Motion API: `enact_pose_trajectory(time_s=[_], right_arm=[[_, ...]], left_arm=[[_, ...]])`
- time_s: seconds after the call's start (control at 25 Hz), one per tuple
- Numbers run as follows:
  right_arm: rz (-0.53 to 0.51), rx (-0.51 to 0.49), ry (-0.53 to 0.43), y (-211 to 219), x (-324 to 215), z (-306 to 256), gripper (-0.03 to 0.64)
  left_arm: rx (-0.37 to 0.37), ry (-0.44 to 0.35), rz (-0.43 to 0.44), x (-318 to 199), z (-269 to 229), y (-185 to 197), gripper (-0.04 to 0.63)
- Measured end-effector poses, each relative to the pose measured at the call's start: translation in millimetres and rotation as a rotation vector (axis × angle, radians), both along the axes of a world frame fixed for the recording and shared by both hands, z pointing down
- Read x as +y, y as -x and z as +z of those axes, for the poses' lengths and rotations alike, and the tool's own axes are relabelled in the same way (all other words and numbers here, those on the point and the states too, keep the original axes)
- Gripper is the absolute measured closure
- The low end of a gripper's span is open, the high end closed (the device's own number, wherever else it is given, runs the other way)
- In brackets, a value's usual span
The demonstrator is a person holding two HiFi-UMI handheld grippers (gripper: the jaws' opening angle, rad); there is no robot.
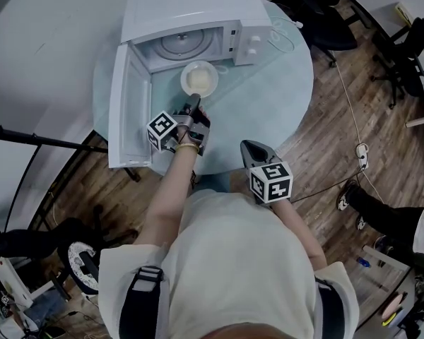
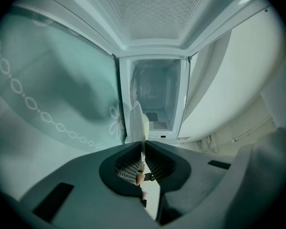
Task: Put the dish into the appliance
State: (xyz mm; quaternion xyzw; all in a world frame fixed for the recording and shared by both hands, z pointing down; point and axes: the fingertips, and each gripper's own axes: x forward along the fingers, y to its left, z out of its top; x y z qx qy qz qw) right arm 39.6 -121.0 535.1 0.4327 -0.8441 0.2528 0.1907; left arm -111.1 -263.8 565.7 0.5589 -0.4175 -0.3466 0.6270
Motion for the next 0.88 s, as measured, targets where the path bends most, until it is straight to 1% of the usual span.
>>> enact_pose_trajectory(time_s=[0.28, 0.56, 0.88], right_arm=[[0.006, 0.002, 0.015, -0.3, -13.6, 6.1, 0.611], [0.019, 0.008, 0.031, -4.0, -25.0, 12.7, 0.611], [0.031, 0.018, 0.057, -7.0, -33.6, 21.6, 0.611]], left_arm=[[0.001, -0.018, -0.019, -35.7, -7.2, 7.4, 0.571], [0.031, -0.012, -0.056, -66.6, -5.3, 19.6, 0.569], [0.034, 0.02, -0.092, -95.6, 4.6, 33.5, 0.569]])
